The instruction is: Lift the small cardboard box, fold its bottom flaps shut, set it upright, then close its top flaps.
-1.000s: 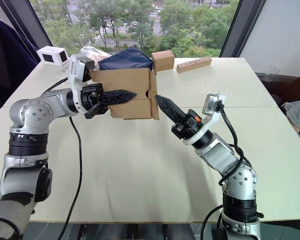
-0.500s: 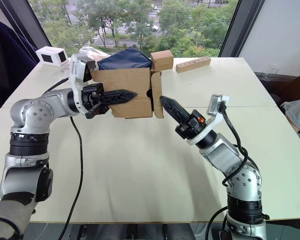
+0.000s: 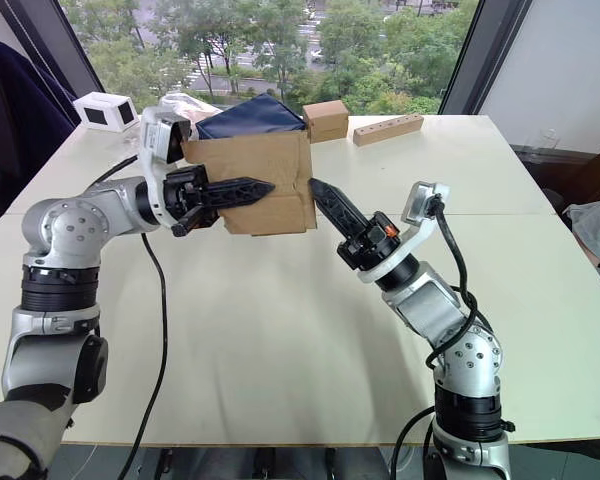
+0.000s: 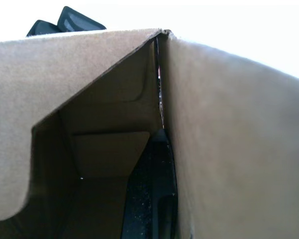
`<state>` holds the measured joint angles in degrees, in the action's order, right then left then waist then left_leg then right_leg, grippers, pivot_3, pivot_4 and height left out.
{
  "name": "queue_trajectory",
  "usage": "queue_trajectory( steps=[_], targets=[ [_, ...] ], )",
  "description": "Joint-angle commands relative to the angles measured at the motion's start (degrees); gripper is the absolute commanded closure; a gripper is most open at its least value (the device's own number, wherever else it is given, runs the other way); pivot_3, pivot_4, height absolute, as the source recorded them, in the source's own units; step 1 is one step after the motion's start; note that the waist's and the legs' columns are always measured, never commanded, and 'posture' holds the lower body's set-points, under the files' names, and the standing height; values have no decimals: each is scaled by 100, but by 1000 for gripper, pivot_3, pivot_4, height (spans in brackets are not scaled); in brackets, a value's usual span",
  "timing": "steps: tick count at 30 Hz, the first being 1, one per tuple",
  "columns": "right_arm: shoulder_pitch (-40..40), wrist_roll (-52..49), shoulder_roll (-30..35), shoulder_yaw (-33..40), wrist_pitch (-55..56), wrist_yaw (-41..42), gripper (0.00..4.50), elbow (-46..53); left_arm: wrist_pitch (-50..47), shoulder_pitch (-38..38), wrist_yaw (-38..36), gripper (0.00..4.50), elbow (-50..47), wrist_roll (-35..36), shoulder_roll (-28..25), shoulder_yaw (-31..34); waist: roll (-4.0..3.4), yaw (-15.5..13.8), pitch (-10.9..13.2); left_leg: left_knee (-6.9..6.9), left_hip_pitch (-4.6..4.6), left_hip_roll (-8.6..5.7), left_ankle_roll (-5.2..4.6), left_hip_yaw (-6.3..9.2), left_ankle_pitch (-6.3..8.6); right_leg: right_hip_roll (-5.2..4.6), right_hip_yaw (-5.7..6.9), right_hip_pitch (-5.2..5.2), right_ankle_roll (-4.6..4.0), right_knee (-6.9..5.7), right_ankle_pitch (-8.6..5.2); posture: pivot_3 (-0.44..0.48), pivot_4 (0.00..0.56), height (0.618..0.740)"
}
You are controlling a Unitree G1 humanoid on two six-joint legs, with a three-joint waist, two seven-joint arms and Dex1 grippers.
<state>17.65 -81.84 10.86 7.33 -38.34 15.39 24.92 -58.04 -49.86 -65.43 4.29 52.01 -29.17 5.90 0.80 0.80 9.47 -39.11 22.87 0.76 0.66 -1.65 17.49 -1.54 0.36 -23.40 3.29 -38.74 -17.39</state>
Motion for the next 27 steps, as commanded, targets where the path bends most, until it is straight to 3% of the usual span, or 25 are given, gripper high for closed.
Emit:
queue_trajectory(
  steps=[1, 7, 15, 27],
  targets=[
    [-63, -23, -76, -301, -59, 6, 4310, 343, 110, -119, -8, 4500, -94, 95, 17, 115, 0, 1, 0, 0, 0, 0, 0, 0, 0, 0, 0, 0, 0, 0, 0, 0, 150, 740],
    [-135, 161, -98, -445, -24, -1, 4310, 385, 144, -139, -28, 4500, -59, 61, 13, 111, 0, 0, 0, 0, 0, 0, 0, 0, 0, 0, 0, 0, 0, 0, 0, 0, 150, 740],
    [-320, -488, 45, 110, 173, 34, 4310, 485, 118, -145, -74, 4500, -36, 63, -45, 131, 0, -2, 0, 0, 1, 0, 0, 0, 0, -1, 0, 0, 0, 1, 0, 0, 150, 740],
    [-419, -536, 131, 157, 289, -4, 4419, 420, 99, -149, -91, 4500, -30, 82, -40, 130, 0, 0, 0, 1, 0, 0, 0, 0, 0, 0, 0, 0, 0, 1, 0, 0, 150, 740]
  ],
)
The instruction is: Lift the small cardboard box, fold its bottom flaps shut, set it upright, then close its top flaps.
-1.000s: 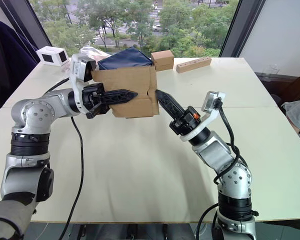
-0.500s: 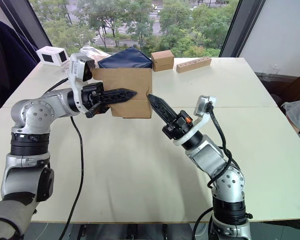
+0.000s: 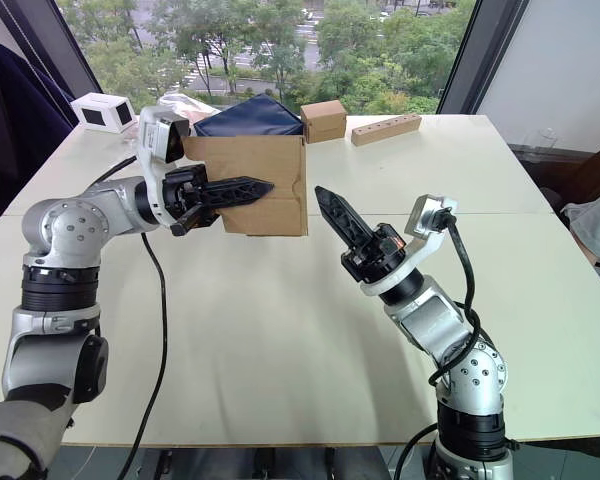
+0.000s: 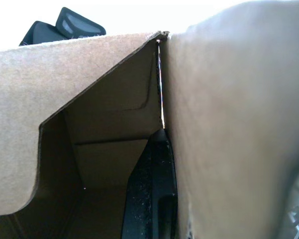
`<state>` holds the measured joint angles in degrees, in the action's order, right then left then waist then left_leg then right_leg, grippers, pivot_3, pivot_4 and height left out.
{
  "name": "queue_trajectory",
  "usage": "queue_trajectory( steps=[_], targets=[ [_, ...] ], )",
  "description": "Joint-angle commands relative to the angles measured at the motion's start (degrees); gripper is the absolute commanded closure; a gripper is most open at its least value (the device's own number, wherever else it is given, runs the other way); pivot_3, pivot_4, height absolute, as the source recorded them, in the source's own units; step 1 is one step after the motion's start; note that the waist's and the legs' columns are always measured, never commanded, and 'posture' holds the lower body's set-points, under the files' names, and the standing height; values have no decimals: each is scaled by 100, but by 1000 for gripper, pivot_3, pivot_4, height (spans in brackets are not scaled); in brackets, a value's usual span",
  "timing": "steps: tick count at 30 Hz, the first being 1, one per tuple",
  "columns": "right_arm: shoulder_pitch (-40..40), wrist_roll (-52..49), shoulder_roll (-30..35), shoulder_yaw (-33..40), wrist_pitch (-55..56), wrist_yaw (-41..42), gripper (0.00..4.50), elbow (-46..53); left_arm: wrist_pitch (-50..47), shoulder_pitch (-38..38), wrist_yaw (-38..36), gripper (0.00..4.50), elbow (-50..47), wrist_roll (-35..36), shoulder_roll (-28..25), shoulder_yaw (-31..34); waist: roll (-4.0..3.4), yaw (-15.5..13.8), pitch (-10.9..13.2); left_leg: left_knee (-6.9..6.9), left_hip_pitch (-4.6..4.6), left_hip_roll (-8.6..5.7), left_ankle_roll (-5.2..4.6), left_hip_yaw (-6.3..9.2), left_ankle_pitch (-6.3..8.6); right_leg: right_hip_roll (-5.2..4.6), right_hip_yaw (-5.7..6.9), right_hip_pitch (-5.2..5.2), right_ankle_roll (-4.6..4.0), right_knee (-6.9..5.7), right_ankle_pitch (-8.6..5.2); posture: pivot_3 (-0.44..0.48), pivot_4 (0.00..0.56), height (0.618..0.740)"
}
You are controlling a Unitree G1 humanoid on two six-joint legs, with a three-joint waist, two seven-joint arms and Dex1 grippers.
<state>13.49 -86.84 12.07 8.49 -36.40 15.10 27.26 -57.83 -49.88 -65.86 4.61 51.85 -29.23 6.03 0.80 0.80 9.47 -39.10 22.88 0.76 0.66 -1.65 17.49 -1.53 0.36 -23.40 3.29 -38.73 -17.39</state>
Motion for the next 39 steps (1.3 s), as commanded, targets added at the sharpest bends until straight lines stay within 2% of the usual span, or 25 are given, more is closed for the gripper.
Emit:
queue_trajectory(
  steps=[1, 7, 18, 22, 25, 30, 33, 36, 39],
  targets=[
    [-15, 55, 35, 29, 98, 16, 4419, 156, 72, -145, -50, 4500, -72, 105, -37, 118, 0, -1, 0, 0, 0, 0, 0, 0, 0, 0, 0, 0, 0, 0, 0, 0, 150, 740],
    [23, 621, 258, -301, -57, 134, 4419, 182, 81, -152, -59, 4500, -75, 94, -12, 87, 0, -1, 0, 0, 0, 0, 0, 0, 0, 0, 0, 0, 0, 0, 0, 0, 150, 740],
    [153, 1116, 140, -767, -152, 221, 4419, 203, 223, -42, -68, 4500, -196, -181, 72, -258, 0, -4, 0, 0, 0, 0, 0, 0, 0, 0, 0, 0, 0, 1, 0, 0, 150, 740],
    [44, 1129, 210, -612, -128, 200, 4419, 248, 199, -107, -199, 4500, -112, -251, -21, -270, 0, -2, 0, 0, 0, 0, 0, 0, 0, 0, 0, 0, 0, 1, 0, 0, 150, 740],
    [-264, 795, 562, -115, -150, 239, 4419, 433, 211, -304, -360, 4500, 23, -483, -221, -443, 0, -22, 0, 0, 1, 0, 0, 0, 0, 0, 0, 0, 0, 1, 0, 0, 150, 740],
    [-706, 501, 1214, 396, -233, 379, 4419, 594, 767, -614, -839, 4500, -87, -1250, -687, -1152, 1, -16, 1, 0, 8, -1, -1, 0, 1, 0, 0, 3, 0, 19, 0, 0, 150, 740],
    [-885, 683, 1571, 570, -259, 504, 4419, 590, 876, -951, -1500, 4500, -49, -1641, -1053, -1774, 0, -4, 0, 3, 4, 0, -2, 0, 1, 3, 0, 5, 0, 19, 0, 0, 150, 740],
    [-1228, 969, 2241, 847, -406, 828, 4419, 691, 1099, -1532, -2270, 4500, 50, -2341, -1296, -2789, -1, -24, 2, 6, 9, 0, -2, 0, 1, 9, 0, 2, -1, 22, -1, 0, 150, 740],
    [-1713, 1632, 3117, 902, -618, 1238, 4419, 971, 1688, -1918, -2471, 4500, 173, -3337, -1225, -3755, -4, -79, 0, 2, 15, -8, -7, 1, 3, 8, 0, 7, -1, 39, -1, 0, 150, 740]
  ],
)
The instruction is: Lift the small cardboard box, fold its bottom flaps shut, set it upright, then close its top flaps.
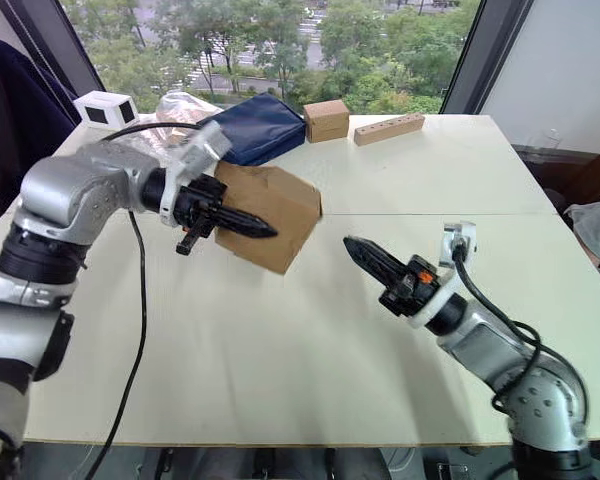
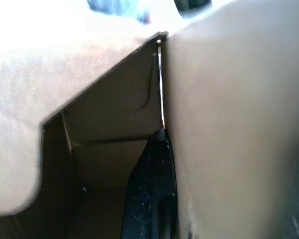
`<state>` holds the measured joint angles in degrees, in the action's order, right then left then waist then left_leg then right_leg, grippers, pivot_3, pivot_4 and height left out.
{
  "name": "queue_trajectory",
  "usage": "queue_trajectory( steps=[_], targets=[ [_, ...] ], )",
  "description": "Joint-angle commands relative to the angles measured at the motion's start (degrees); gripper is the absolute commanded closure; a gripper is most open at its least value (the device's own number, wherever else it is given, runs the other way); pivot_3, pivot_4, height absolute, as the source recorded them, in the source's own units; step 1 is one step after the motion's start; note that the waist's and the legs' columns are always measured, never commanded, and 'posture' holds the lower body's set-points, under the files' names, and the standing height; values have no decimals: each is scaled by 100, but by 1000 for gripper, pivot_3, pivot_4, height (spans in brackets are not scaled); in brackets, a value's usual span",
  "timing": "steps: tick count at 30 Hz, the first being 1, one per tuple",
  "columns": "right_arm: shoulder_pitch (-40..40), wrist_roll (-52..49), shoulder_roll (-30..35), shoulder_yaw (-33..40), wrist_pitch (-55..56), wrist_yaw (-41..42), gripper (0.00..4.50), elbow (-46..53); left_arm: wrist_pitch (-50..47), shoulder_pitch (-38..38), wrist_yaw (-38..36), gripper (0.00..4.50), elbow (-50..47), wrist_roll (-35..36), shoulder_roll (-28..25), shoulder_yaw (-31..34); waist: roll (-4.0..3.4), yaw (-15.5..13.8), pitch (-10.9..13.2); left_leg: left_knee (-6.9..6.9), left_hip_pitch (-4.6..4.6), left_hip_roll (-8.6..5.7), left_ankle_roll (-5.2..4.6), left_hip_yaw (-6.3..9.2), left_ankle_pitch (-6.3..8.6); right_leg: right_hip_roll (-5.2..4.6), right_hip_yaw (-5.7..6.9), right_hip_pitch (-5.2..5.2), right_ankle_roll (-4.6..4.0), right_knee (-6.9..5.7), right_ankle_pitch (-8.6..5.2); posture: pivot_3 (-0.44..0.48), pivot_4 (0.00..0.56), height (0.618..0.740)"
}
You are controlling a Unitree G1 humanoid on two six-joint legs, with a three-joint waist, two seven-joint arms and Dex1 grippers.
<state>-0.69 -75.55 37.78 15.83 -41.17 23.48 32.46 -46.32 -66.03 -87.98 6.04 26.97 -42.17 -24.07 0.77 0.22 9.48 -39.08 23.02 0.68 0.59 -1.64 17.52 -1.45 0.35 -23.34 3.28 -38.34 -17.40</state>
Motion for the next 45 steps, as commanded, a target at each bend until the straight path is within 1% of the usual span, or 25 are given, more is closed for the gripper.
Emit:
queue_trajectory(
  steps=[1, 2, 4, 6, 7, 9, 10, 14, 16, 18, 20, 23, 24, 26, 27, 28, 35, 40, 41, 43, 44, 45],
  targets=[
    [-374, 630, 698, 152, -155, 467, 4419, 502, 643, -373, -324, 4500, 93, -1034, 103, -902, -1, -41, -1, -3, 1, -1, -6, -1, 3, 1, -2, 3, 0, 6, 0, 0, 150, 740],
    [-502, 806, 883, 158, -164, 558, 4419, 577, 590, -488, -355, 4500, 148, -1219, 193, -1123, 0, -40, 0, -3, 0, -1, -8, 0, 4, 3, -3, 7, 0, 11, 0, 0, 150, 740],
    [-755, 1225, 1237, 157, -204, 692, 4419, 777, 356, -717, -191, 4500, 297, -1649, 546, -1574, 1, -64, 0, -5, 2, 0, -9, -1, 5, 6, -5, 6, 0, 10, 0, 0, 150, 740],
    [-862, 1466, 1394, 120, -204, 738, 4419, 901, 208, -829, -114, 4500, 422, -1913, 751, -1774, 2, -88, 1, -9, 15, 0, -10, 2, 5, 10, -4, -2, 2, 11, -1, 0, 150, 740],
    [-834, 1541, 1411, 167, -172, 631, 4419, 1004, 174, -885, -45, 4500, 517, -2022, 907, -1846, 3, -88, 2, -10, 17, 0, -11, 4, 5, 12, -4, -3, 3, 12, -1, 0, 150, 740],
    [-549, 1411, 1397, 420, -161, 172, 4419, 1330, -198, -1072, -180, 4500, 558, -2066, 1206, -2076, 4, -71, 3, -11, 21, 1, -13, 5, 6, 13, -6, -6, 4, 14, -2, 0, 150, 740],
    [-481, 1464, 1536, 482, -260, 14, 4419, 1543, -223, -1106, -241, 4500, 514, -2162, 1283, -2237, 3, -69, 2, -12, 25, 2, -13, 5, 6, 13, -5, -10, 4, 12, -2, 0, 150, 740],
    [-428, 1745, 1872, 291, -584, -303, 4419, 1924, -171, -1041, -285, 4500, 437, -2495, 1342, -2584, 2, -73, 1, -12, 23, 6, -13, 8, 6, 17, -5, -11, 5, 10, -2, 0, 150, 740],
    [-399, 1819, 1798, 133, -598, -420, 4419, 1973, -411, -1019, -271, 4500, 406, -2514, 1464, -2672, 1, -84, 1, -12, 25, 12, -12, 14, 6, 28, -6, -11, 4, 9, -2, 0, 150, 740],
    [-334, 1689, 1506, 75, -483, -498, 4419, 1905, -544, -1028, -312, 4500, 429, -2498, 1578, -2723, 2, -89, 1, -13, 25, 13, -11, 16, 5, 31, -8, -10, 3, 8, -2, 0, 150, 740],
    [-284, 1620, 1318, 70, -429, -513, 4419, 1841, -469, -1009, -278, 4500, 499, -2562, 1665, -2749, 1, -95, 1, -17, 27, 13, -11, 17, 5, 32, -9, -10, 3, 8, -2, 0, 150, 740],
    [-275, 1888, 1329, -35, -490, -445, 4500, 1755, -462, -999, -188, 3727, 592, -2667, 1833, -2806, 1, -92, 1, -18, 28, 12, -11, 16, 5, 31, -11, -8, 3, 9, -2, 0, 150, 740],
    [-310, 1951, 1349, -35, -501, -407, 4500, 1736, -519, -1018, -193, 3239, 593, -2652, 1877, -2804, 1, -91, 1, -19, 27, 12, -11, 16, 5, 31, -12, -8, 3, 9, -2, 0, 150, 740],
    [-343, 2097, 1400, -114, -547, -333, 4500, 1672, -742, -1124, -250, 2384, 639, -2545, 1929, -2718, 1, -90, 1, -19, 28, 12, -11, 16, 5, 31, -12, -9, 3, 8, -2, 0, 150, 740],
    [-353, 2155, 1417, -143, -565, -289, 4500, 1646, -868, -1178, -288, 2026, 664, -2491, 1950, -2682, 1, -90, 1, -19, 27, 12, -11, 16, 5, 32, -12, -9, 3, 8, -2, 0, 150, 740],
    [-297, 2153, 1397, -200, -591, -267, 4500, 1614, -968, -1257, -347, 1527, 690, -2436, 1906, -2605, 1, -89, 1, -19, 27, 12, -11, 17, 5, 33, -12, -9, 3, 8, -2, 0, 150, 740],
    [-151, 2147, 1336, -258, -644, -96, 4500, 1445, -1325, -1600, -452, 1527, 683, -2005, 1692, -2270, -1, -81, 0, -19, 25, 14, -11, 19, 5, 37, -13, -9, 3, 2, -2, 0, 150, 740],
    [-59, 2237, 1304, -301, -556, 207, 4500, 1120, -2167, -1903, -452, 1527, 609, -1338, 1321, -1787, 0, -80, 0, -20, 26, 14, -11, 18, 5, 36, -14, -10, 3, 2, -2, 0, 150, 740],
    [-9, 2223, 1265, -302, -529, 266, 4500, 1037, -2357, -1958, -452, 1527, 741, -1135, 1248, -1407, 0, -77, 0, -20, 26, 14, -11, 18, 5, 36, -14, -10, 3, 1, -2, 0, 150, 740],
    [36, 2208, 1206, -281, -495, 354, 4500, 941, -2577, -2014, -433, 1527, 939, -850, 1148, -865, 0, -70, 0, -20, 25, 15, -11, 18, 5, 38, -14, -11, 3, 0, -2, 0, 150, 740],
    [22, 2212, 1177, -248, -478, 390, 4500, 907, -2588, -1993, -313, 1527, 1063, -727, 1129, -510, -1, -71, 0, -20, 25, 15, -11, 18, 5, 38, -13, -11, 3, -1, -3, 0, 150, 740],
    [-10, 2219, 1162, -209, -469, 419, 4500, 901, -2592, -1967, -208, 1527, 1109, -655, 1129, -306, -1, -71, -1, -20, 25, 15, -11, 18, 5, 39, -14, -12, 3, -1, -2, 0, 150, 740]
  ],
)
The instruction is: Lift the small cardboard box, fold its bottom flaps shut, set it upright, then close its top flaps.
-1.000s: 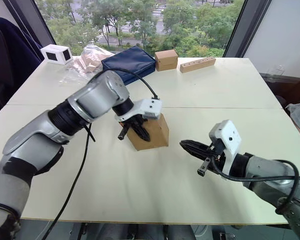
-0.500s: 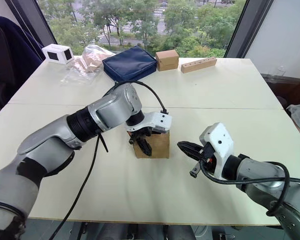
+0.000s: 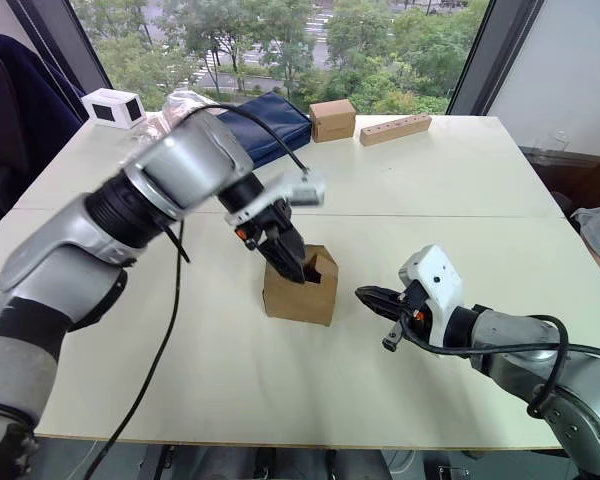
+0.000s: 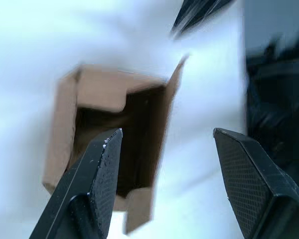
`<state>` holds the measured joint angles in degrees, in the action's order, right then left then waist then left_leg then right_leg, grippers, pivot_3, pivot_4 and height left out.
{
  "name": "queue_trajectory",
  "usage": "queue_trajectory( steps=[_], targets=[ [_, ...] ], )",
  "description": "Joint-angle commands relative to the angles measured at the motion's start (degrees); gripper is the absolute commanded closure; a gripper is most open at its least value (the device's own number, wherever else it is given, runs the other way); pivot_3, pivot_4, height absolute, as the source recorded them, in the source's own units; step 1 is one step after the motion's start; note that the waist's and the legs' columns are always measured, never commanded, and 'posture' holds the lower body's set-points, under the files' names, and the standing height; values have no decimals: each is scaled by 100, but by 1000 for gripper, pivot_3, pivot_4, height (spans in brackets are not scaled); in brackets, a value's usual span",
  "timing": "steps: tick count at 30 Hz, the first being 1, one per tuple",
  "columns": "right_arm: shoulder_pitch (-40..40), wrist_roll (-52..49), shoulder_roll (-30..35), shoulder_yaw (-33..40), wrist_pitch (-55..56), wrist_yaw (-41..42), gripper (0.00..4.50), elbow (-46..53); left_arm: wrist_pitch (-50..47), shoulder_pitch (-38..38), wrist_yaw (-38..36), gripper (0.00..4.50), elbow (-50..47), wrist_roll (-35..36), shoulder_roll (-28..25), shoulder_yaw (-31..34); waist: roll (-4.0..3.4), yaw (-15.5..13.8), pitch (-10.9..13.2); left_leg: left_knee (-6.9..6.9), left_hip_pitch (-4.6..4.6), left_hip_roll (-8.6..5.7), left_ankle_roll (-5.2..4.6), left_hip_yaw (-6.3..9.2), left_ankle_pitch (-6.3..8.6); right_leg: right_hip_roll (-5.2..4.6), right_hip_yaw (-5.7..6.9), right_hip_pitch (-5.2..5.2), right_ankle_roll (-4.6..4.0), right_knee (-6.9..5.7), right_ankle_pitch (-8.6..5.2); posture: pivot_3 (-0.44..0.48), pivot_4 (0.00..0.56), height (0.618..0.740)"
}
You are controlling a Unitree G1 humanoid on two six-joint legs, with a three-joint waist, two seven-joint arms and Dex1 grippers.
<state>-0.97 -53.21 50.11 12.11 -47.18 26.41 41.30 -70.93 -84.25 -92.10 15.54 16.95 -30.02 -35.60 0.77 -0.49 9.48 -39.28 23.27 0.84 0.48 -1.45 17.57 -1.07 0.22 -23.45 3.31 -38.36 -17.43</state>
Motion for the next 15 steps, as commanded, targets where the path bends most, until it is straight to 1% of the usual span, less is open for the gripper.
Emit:
queue_trajectory(
  steps=[1, 3, 5, 6, 7, 9, 10, 11, 12, 13, 15],
  targets=[
    [-23, 0, -96, 199, 139, 143, 4500, -14, 7, -15, 549, 1527, 287, 430, -47, 1386, 0, -2, 0, 0, -1, 0, 0, 0, 0, 0, 0, 0, 0, -1, 0, 0, 150, 740],
    [-89, 41, -140, 237, 152, 170, 4500, -59, 288, 269, 1099, 1527, 337, 509, -20, 2113, -1, -5, -1, 0, -3, 0, 0, 0, 0, -2, 0, 1, 0, -4, 0, 0, 150, 740],
    [-152, 72, -165, 274, 166, 203, 4500, -72, 449, 489, 1433, 1527, 221, 552, -21, 2447, -1, -7, -1, -2, -5, 0, 1, 0, 0, -6, 0, 2, 0, -10, 0, 0, 150, 740],
    [-204, 109, -185, 275, 174, 228, 4500, -116, 736, 840, 1696, 1527, 7, 598, -61, 2831, -5, -8, -3, -2, -5, 0, 2, 0, -1, -6, 0, 2, 0, -11, 0, 0, 150, 740],
    [-258, 158, -203, 263, 186, 273, 4500, -187, 924, 1291, 1938, 1527, -267, 568, -193, 3065, -6, -3, -4, -2, -6, 0, 3, 0, -2, -7, 0, 2, 0, -11, 0, 0, 150, 740],
    [-293, 261, -235, 186, 215, 373, 4500, -372, 1349, 2426, 2575, 1527, -944, 436, -362, 3594, -24, 51, -15, 0, -14, 0, 6, -4, -3, -12, -3, 2, 1, -18, 1, 0, 150, 740],
    [-286, 307, -248, 139, 241, 433, 4500, -467, 1596, 3005, 2780, 1527, -1343, 424, -386, 3784, -25, 90, -15, 3, -24, 1, 11, -9, -6, -16, -7, 5, 1, -24, 1, 0, 150, 740],
    [-262, 377, -262, 85, 276, 482, 4500, -560, 1514, 3408, 3069, 1760, -1719, 612, -240, 4141, -19, 109, -12, 6, -36, 0, 16, -11, -9, -20, -9, 9, 1, -38, 0, 0, 150, 740],
    [-231, 430, -294, 50, 303, 515, 4500, -656, 1266, 3714, 3207, 2026, -2073, 942, -107, 4431, -13, 106, -8, 8, -39, 1, 16, -11, -9, -21, -9, 8, 0, -44, 0, 0, 150, 740],
    [-208, 479, -328, 26, 327, 550, 4500, -745, 1246, 4020, 3320, 2170, -2369, 1152, 12, 4617, 0, 95, -1, 7, -37, 1, 18, -10, -10, -22, -8, 5, 0, -52, 0, 0, 150, 740],
    [-209, 577, -383, -2, 346, 582, 4500, -881, 1326, 4609, 3611, 2941, -2797, 1121, 80, 4589, 13, 18, -1, -3, -28, -3, 23, -6, -13, -30, -4, 1, 0, -61, 0, 0, 150, 740]
  ],
)
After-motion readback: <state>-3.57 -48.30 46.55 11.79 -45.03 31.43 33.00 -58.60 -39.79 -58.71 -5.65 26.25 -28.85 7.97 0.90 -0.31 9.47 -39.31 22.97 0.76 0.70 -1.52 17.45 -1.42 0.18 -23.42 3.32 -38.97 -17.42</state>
